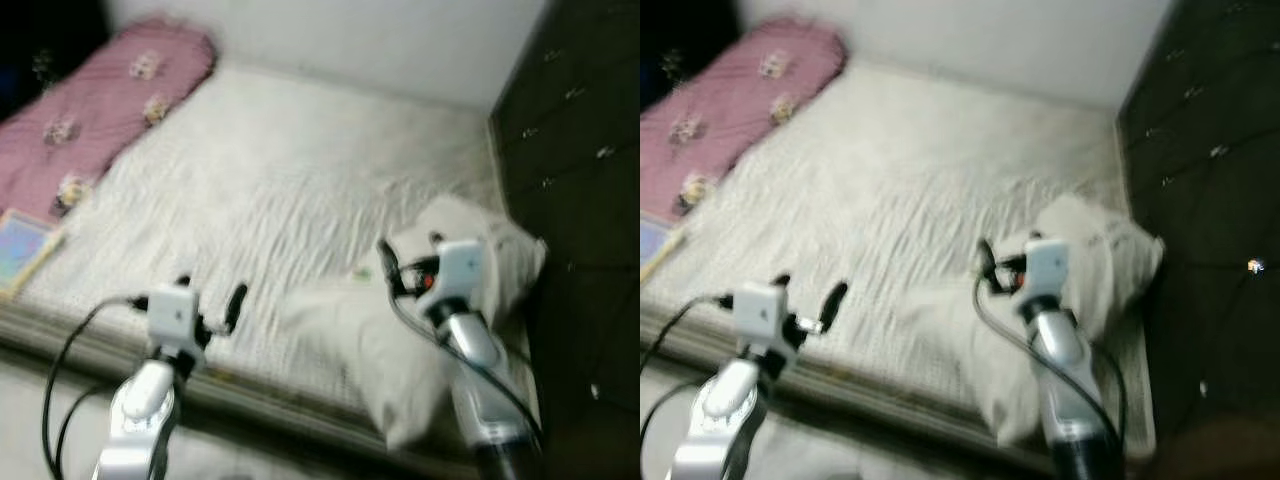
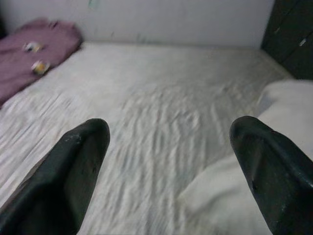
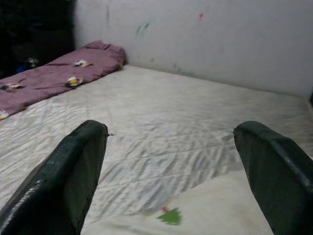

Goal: Clean up the room

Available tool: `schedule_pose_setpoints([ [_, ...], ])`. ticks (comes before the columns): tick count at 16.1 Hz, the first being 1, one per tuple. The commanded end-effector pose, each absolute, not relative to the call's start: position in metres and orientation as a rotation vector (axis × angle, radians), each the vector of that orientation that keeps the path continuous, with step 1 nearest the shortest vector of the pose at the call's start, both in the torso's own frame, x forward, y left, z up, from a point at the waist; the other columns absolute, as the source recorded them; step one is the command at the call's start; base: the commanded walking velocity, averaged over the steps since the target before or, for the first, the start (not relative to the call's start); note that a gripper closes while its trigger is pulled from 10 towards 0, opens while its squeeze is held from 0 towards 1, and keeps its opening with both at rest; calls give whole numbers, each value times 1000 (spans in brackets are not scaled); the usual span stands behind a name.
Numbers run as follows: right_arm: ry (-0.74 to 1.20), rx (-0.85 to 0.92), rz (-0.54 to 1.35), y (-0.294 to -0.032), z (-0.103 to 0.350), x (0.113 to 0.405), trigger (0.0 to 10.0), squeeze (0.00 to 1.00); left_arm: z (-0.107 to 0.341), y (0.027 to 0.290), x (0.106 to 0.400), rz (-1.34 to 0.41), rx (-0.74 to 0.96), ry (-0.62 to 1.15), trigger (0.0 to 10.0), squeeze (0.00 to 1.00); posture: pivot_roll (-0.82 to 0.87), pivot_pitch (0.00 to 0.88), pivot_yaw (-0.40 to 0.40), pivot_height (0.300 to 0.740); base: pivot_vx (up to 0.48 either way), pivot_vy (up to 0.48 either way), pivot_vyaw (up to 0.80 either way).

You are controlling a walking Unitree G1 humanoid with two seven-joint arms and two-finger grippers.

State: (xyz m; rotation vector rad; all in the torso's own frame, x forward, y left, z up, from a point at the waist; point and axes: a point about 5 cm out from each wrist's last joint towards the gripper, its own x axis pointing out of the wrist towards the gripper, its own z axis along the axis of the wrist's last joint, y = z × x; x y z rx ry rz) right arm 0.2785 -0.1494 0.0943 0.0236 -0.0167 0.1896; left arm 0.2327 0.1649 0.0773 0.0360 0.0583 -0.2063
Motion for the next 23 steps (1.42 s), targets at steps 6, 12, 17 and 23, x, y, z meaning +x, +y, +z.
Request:
schedule_pose_setpoints([
  [6,10,-9,146,-166,94,280,10000,0,83,163,244,-160,72,33,10000,0,-30,0,-32,740,0,0,-400],
  [12,17,8,153,-156,91,280,10000,0,79,158,241,-185,88,61,10000,0,-23,0,-21,740,0,0,-800],
  [17,31,10,171,-153,86,278,10000,0,76,156,238,-181,80,71,10000,0,-12,0,-34,740,0,-244,-434],
  [23,24,1,164,-158,88,282,10000,0,77,157,236,-171,54,70,10000,0,-8,0,-40,740,0,-49,0],
])
